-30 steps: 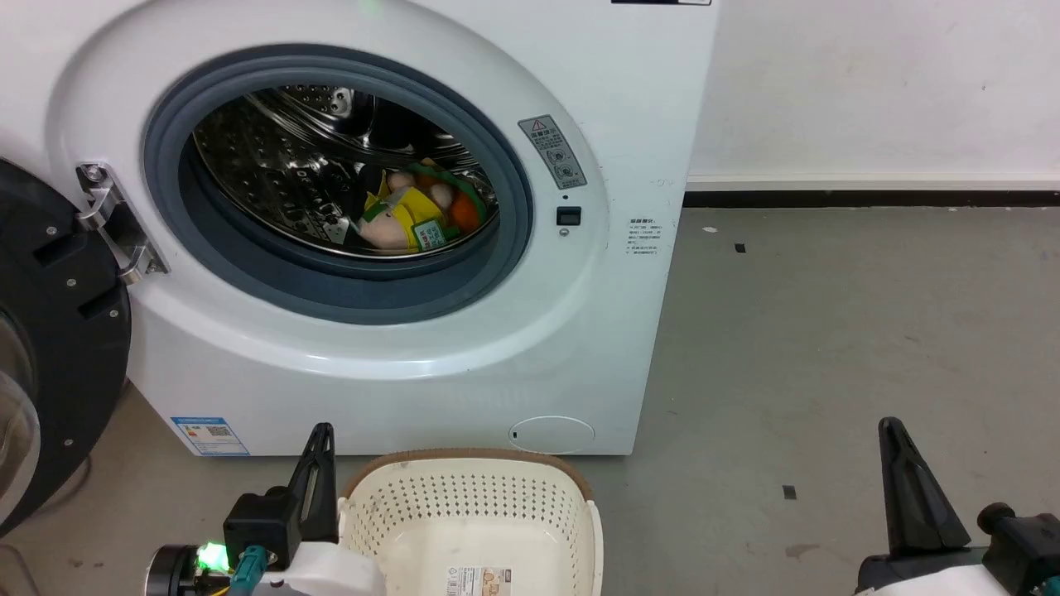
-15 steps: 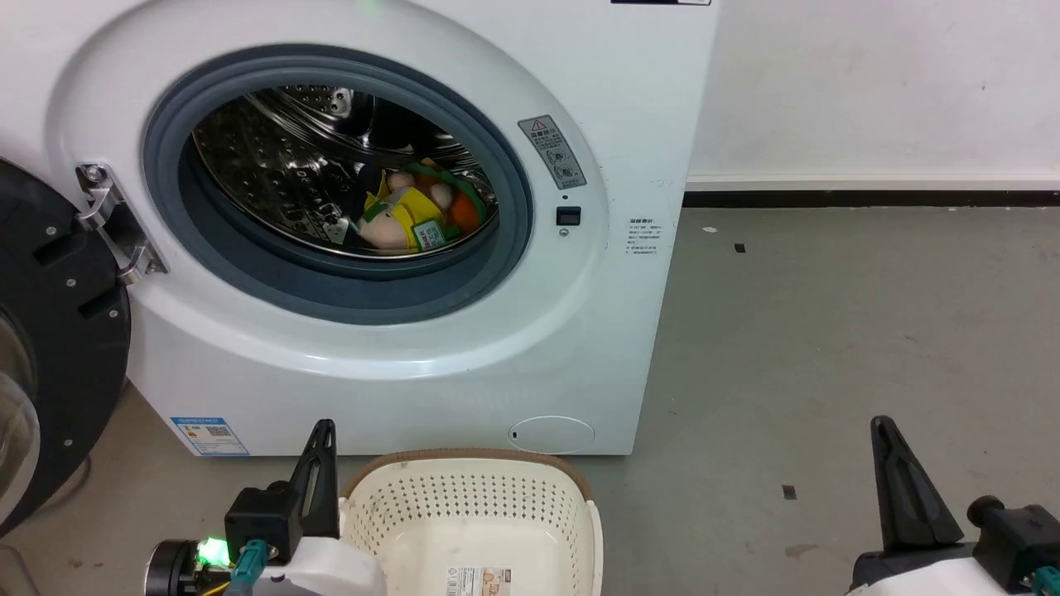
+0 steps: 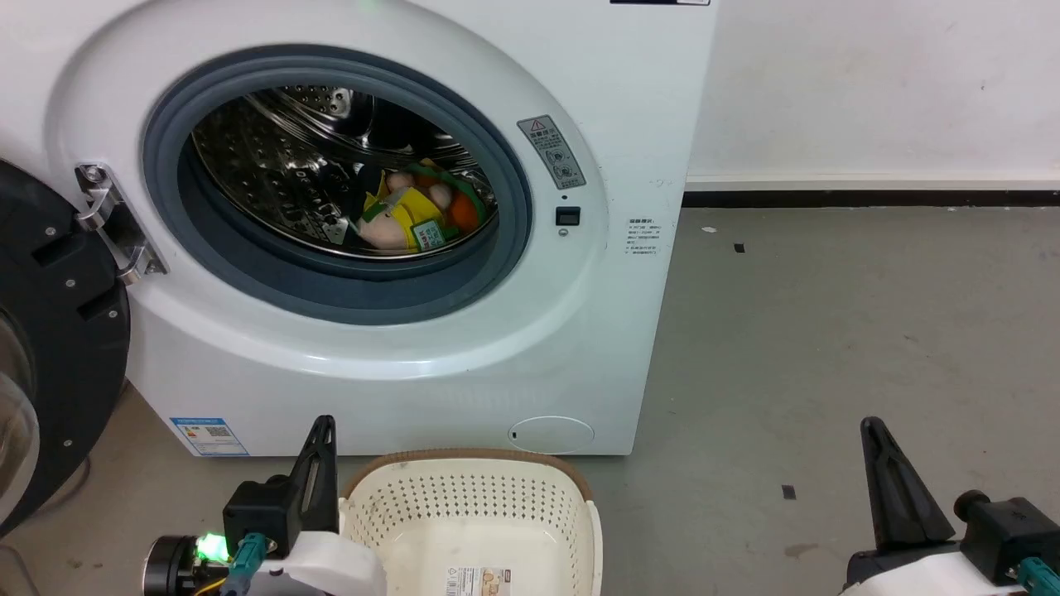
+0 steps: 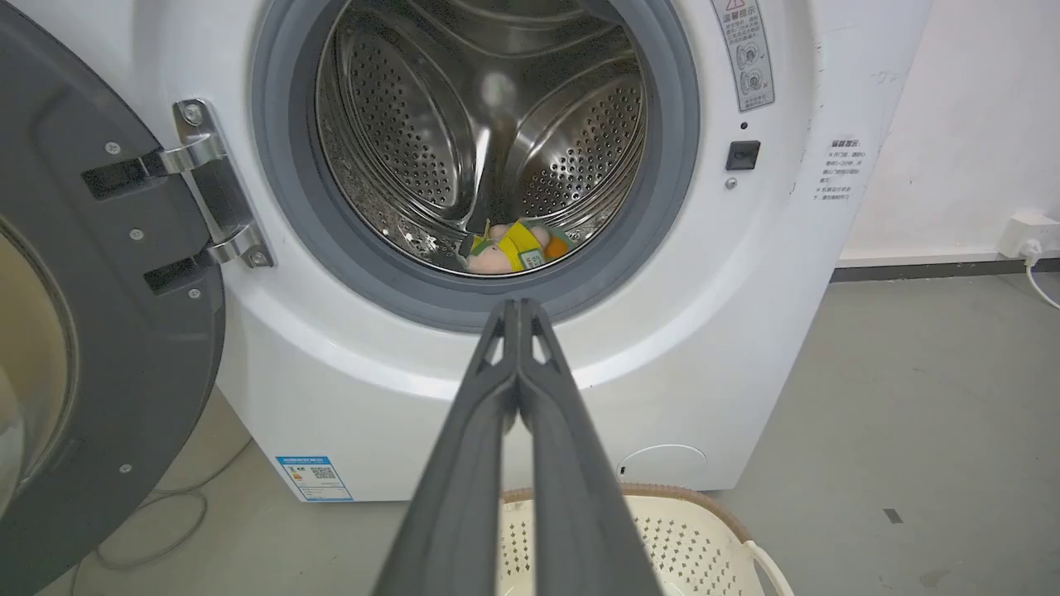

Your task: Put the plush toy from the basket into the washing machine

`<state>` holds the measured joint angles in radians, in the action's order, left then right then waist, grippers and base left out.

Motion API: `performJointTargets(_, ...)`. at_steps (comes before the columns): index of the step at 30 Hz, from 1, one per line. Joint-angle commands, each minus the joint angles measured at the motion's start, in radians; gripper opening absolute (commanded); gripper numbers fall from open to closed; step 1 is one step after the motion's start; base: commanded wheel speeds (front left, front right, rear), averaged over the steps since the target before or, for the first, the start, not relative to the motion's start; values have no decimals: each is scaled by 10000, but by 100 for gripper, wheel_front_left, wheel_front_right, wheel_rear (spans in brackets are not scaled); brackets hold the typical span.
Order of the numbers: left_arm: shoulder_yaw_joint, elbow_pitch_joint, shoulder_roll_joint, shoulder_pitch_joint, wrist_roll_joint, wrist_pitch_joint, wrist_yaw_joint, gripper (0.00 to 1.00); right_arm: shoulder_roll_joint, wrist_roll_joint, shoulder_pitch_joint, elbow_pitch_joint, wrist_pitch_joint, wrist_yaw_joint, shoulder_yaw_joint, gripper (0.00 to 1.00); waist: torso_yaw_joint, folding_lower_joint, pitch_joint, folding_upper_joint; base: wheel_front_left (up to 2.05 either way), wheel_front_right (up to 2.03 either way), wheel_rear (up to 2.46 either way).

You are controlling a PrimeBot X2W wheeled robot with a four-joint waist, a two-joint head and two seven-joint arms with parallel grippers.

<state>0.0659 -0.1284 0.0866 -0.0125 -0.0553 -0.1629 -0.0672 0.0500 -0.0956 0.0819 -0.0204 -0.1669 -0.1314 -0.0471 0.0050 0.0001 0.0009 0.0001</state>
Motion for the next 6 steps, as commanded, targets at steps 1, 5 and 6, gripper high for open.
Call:
performJointTargets(1,-58,111,-20,48,50,64,50,0,1,69,-201,25,94,3,39,0,-1,-1,0,-1,0,0,0)
performJointTargets(5,-89,172,-38,52,76,146,83,0,1,115,-233,34,176,3,62,0,-4,-1,-1,-1,0,0,0)
performJointTargets(6,-97,188,-42,53,83,166,91,0,1,127,-241,37,197,3,67,0,-4,-1,-1,-1,0,0,0)
